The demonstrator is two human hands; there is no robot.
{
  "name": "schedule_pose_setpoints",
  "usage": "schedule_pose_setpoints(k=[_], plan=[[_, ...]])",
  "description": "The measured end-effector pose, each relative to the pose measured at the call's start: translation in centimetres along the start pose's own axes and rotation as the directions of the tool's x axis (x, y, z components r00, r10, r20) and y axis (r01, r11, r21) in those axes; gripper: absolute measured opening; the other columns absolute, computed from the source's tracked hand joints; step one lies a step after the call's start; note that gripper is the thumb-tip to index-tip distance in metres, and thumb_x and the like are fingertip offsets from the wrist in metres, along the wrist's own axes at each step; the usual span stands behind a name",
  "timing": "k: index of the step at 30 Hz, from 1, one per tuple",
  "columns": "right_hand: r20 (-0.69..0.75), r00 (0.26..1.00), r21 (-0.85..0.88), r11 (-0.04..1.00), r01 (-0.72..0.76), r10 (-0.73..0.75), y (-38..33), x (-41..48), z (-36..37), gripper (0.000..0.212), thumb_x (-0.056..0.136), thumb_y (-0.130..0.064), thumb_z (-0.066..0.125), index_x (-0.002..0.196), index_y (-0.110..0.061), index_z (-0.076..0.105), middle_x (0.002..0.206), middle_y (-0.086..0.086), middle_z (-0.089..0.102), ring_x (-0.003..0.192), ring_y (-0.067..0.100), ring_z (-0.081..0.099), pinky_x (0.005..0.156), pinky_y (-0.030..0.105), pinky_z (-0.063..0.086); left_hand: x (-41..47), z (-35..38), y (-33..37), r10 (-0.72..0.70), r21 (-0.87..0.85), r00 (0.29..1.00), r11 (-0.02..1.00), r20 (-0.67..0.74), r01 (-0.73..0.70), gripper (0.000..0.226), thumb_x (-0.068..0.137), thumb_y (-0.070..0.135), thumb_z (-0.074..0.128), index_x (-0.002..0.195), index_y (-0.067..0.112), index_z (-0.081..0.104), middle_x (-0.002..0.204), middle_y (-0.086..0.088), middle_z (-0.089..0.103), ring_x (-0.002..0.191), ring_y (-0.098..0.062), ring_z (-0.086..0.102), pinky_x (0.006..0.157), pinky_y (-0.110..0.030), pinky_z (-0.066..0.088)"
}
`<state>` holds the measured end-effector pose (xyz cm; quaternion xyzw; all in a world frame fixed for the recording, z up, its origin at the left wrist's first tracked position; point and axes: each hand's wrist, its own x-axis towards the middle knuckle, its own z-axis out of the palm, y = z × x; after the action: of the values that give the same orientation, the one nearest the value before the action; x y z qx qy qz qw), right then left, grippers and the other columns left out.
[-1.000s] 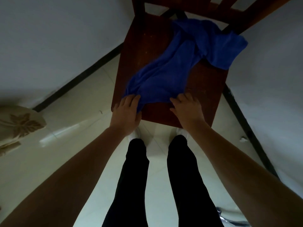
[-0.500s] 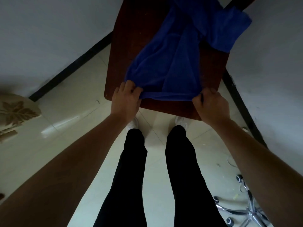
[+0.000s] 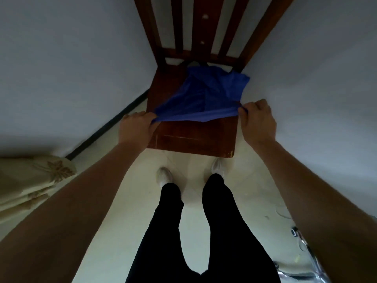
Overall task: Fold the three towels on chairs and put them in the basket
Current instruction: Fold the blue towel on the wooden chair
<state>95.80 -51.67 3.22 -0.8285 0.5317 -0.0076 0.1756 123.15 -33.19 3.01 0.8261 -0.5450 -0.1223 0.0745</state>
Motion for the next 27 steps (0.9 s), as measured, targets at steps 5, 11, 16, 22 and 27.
schedule_pose_setpoints(k=[5,11,16,22,27], plan=[[-0.206,0.977,0.273,0.962,0.002,0.057,-4.7,0.4,-10.6,0.03,0.104,-0.029,0.045,0.107,-0.004,0.062,0.115,0.016,0.054,0.105,0.031,0.056,0.079,0.042,0.051,2.0,-12.1,2.1,-0.055,-0.161,0.982,0.987,-0.178,0.027,0.034,0.094,0.037,0.051,0.104,0.012,0.072,0.089,-0.015,0.071,0.08,-0.034,0.065,0.066,-0.041,0.052],[-0.317,0.92,0.636,0.771,0.025,0.231,-8.7,-1.2,-23.7,0.024,0.102,-0.035,0.051,0.098,-0.013,0.062,0.097,0.006,0.061,0.09,0.023,0.058,0.079,0.036,0.046,2.7,-26.0,5.3,-0.16,-0.524,0.935,0.851,-0.317,-0.032,0.018,0.094,0.029,0.064,0.1,0.014,0.07,0.095,-0.006,0.071,0.082,-0.018,0.061,0.072,-0.027,0.045],[-0.488,0.839,0.643,0.749,0.16,0.24,-10.0,-3.6,-31.7,0.016,0.096,-0.042,0.06,0.091,-0.028,0.066,0.083,-0.003,0.067,0.081,0.021,0.066,0.076,0.037,0.055,3.3,-33.5,7.5,-0.139,-0.659,0.896,0.726,-0.422,-0.198,0.01,0.089,0.031,0.068,0.092,0.022,0.07,0.087,0.001,0.068,0.084,-0.025,0.068,0.071,-0.044,0.06],[-0.572,0.79,0.632,0.734,0.251,0.223,-8.9,-6.9,-37.1,0.021,0.089,-0.048,0.065,0.093,-0.029,0.074,0.082,-0.008,0.072,0.081,0.017,0.07,0.079,0.045,0.059,0.2,-38.6,10.5,-0.164,-0.684,0.847,0.674,-0.506,-0.279,0.016,0.084,0.032,0.076,0.086,0.017,0.069,0.076,0.0,0.065,0.067,-0.015,0.062,0.057,-0.041,0.061],[-0.59,0.804,0.526,0.79,0.315,0.073,-8.0,-10.0,-39.8,0.021,0.092,-0.043,0.066,0.099,-0.027,0.076,0.086,-0.01,0.073,0.078,0.006,0.066,0.075,0.021,0.053,-3.7,-42.3,10.7,-0.088,-0.55,0.814,0.778,-0.574,-0.303,0.012,0.086,0.025,0.075,0.09,0.014,0.072,0.086,-0.009,0.071,0.07,-0.028,0.068,0.067,-0.036,0.06]])
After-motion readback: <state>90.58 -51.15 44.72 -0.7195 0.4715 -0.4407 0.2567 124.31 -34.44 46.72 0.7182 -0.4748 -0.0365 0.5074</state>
